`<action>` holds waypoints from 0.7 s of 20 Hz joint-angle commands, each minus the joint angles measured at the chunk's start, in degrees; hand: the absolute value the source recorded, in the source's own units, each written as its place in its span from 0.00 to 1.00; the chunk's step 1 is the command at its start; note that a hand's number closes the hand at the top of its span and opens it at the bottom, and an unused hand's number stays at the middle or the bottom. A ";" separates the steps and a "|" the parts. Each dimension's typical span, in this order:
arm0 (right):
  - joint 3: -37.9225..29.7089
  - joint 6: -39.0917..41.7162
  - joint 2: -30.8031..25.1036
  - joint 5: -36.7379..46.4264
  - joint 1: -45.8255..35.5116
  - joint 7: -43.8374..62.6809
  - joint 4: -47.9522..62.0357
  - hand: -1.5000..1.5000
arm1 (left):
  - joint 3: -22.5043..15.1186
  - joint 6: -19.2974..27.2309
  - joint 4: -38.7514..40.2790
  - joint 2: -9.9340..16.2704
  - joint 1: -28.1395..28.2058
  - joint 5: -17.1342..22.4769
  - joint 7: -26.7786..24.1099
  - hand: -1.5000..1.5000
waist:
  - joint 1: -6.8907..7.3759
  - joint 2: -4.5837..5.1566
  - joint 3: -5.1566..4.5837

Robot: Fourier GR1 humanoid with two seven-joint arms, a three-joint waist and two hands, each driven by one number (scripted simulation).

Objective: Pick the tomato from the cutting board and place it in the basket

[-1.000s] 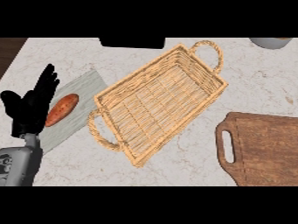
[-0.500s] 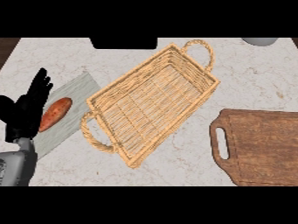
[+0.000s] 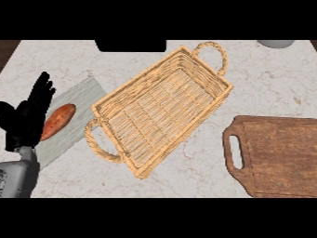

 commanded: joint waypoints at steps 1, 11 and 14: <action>-5.81 1.74 3.75 -1.78 -4.30 8.00 -8.30 1.00 | -0.10 -0.82 0.12 0.20 0.90 0.20 -0.97 0.50 | 0.43 0.13 -0.08; -10.91 7.23 3.71 5.55 -9.98 17.07 -5.75 1.00 | -0.35 -1.07 -0.96 0.29 -0.31 0.38 -0.31 0.50 | 1.41 0.65 -0.09; -10.52 8.71 3.70 6.75 -10.76 20.08 -6.37 1.00 | -0.43 -0.48 -0.14 0.19 -0.37 -0.37 -0.66 0.50 | 1.29 0.92 -0.08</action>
